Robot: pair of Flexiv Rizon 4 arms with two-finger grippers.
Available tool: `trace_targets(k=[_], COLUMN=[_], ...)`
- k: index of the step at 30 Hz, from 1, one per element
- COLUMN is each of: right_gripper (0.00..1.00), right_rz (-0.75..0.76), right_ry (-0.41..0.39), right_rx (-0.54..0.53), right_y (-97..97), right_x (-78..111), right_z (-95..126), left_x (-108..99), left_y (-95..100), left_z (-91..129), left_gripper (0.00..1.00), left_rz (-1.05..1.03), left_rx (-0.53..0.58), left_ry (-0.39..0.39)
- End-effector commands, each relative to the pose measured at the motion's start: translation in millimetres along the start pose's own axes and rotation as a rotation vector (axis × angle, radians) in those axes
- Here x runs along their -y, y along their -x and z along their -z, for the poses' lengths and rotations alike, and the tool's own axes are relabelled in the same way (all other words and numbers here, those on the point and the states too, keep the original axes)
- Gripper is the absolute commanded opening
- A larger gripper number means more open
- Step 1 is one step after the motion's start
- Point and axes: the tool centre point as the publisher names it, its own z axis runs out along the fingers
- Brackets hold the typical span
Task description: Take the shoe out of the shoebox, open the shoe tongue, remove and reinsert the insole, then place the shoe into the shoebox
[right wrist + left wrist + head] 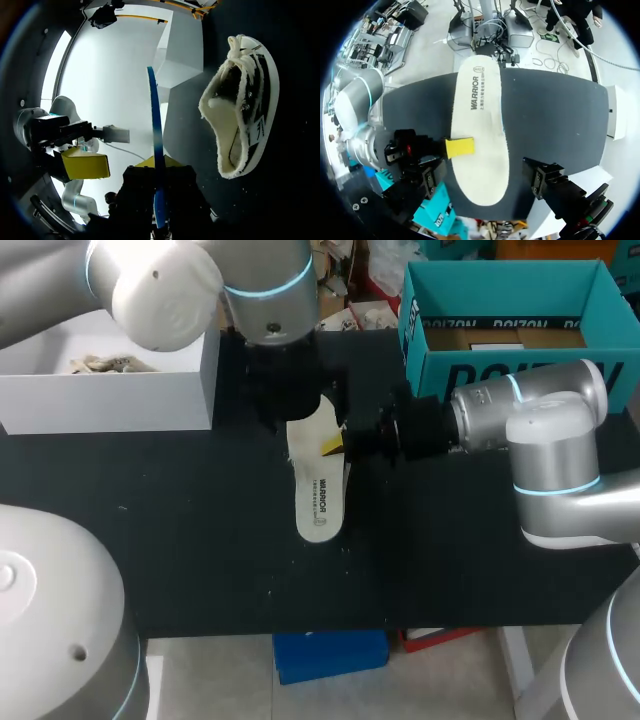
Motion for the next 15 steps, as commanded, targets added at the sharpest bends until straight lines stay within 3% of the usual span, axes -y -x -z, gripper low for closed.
trace_targets(k=[1, 10, 15], right_gripper=[0.0, 0.0, 0.0], right_rz=[-0.001, -0.001, -0.001], right_ry=[-0.001, -0.001, -0.001], right_rx=[0.002, 0.002, 0.002], right_y=[-0.3, -0.3, -0.3], right_x=[-0.2, -0.2, -0.2], right_z=[0, 0, 0], left_x=[29, 74, 96], left_y=[-9.8, -20.4, -16.5], left_z=[5, 4, 1], left_gripper=[1.0, 1.0, 1.0], left_rz=[0.003, 0.025, 0.005], left_rx=[0.009, 0.017, 0.035], left_ry=[0.042, 0.031, 0.018])
